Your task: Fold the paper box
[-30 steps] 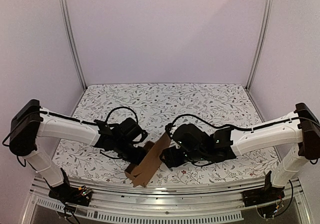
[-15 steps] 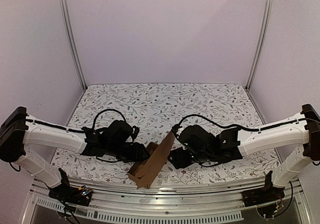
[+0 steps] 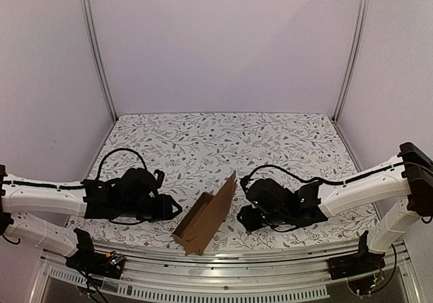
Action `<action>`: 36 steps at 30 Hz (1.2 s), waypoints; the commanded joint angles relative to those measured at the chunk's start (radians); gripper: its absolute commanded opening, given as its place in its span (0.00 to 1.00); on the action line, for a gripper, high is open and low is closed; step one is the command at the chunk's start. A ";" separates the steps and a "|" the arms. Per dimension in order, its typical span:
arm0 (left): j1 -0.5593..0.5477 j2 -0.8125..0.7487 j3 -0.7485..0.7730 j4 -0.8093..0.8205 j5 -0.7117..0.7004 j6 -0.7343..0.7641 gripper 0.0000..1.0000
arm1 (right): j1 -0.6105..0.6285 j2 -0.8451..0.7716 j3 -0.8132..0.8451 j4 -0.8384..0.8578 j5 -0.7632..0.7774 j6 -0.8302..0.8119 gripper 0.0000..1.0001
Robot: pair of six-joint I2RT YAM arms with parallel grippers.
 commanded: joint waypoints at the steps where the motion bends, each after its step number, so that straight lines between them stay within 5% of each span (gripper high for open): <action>1: -0.012 -0.104 -0.074 -0.132 -0.044 -0.033 0.38 | -0.004 0.048 -0.036 0.123 -0.026 0.091 0.17; 4: -0.010 -0.160 -0.116 -0.161 -0.050 -0.058 0.19 | -0.005 0.092 -0.037 0.184 -0.042 0.131 0.00; 8: -0.011 -0.161 -0.157 -0.132 -0.014 -0.063 0.01 | -0.006 0.146 -0.035 0.239 -0.035 0.183 0.00; 23: -0.014 0.067 -0.169 0.132 0.222 -0.031 0.00 | -0.037 0.310 -0.006 0.439 -0.042 0.370 0.00; 36: -0.061 0.265 -0.118 0.345 0.276 -0.050 0.00 | -0.114 0.406 0.098 0.455 -0.129 0.328 0.00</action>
